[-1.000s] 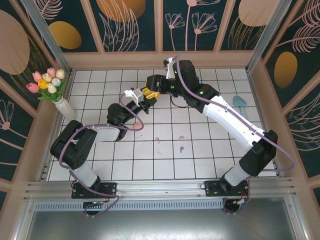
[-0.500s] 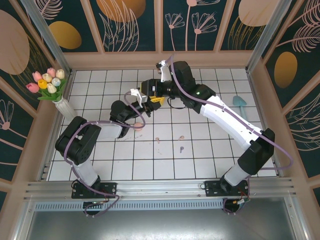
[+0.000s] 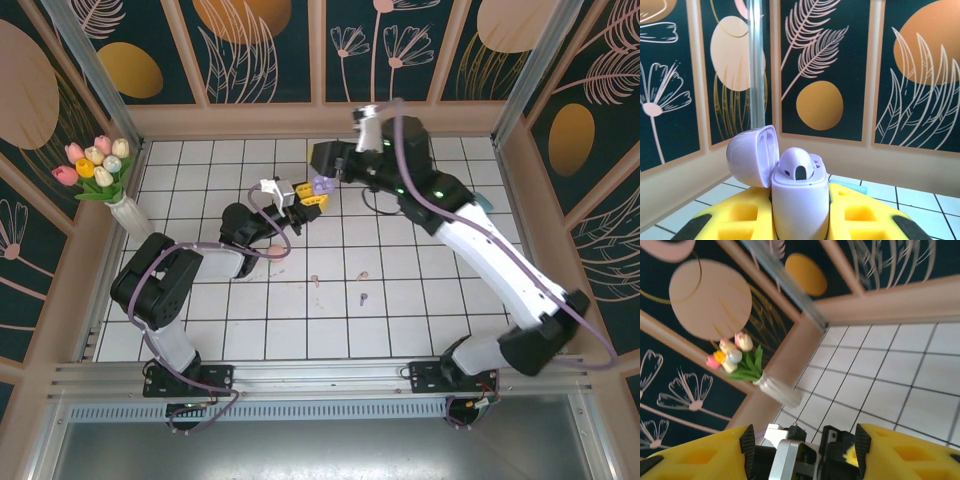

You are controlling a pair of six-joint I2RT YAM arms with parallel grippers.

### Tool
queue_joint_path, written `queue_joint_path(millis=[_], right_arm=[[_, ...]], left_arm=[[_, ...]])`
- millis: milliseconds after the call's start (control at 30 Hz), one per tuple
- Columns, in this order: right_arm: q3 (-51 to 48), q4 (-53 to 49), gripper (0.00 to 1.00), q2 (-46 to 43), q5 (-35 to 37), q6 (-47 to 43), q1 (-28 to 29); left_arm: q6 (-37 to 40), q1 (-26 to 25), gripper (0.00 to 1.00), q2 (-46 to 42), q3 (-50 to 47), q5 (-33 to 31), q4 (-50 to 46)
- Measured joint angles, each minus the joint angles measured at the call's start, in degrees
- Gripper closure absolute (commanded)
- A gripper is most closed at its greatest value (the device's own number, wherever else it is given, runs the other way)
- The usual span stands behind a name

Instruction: Insert the wireless bluetooth earbuds into the charging case

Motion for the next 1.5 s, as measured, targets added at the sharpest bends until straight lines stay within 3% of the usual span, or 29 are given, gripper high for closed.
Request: queue_joint_path(millis=[233,400,500,700,900,1500], right_arm=[[-17.64,-5.11,0.46,-14.40,12.28,9.38,-2.97],[-35.45,-10.99,0.48,-12.41,17.86,19.47,0.79],[-39.95,-14.93,0.49,-9.35,20.00,24.57,5.42],[-38.86,-17.66,0.49,-1.84,23.76,31.10,13.64],[-36.24,-20.04,0.50,6.62,25.55,34.88,17.29],[-37.64,-17.03,0.55,11.45,25.62,37.88,16.44]], left_arm=[[0.87,1.33,1.00,-2.62,-5.25,-4.90,0.85],[1.29,1.40,1.00,-5.38,-6.97,-7.08,2.86],[1.51,1.42,1.00,-6.34,-8.04,-7.82,3.61],[1.55,1.42,1.00,-7.08,-9.55,-8.48,3.80],[1.55,1.42,1.00,-8.39,-10.75,-8.79,4.79],[1.49,1.42,1.00,-9.20,-12.35,-9.81,6.64]])
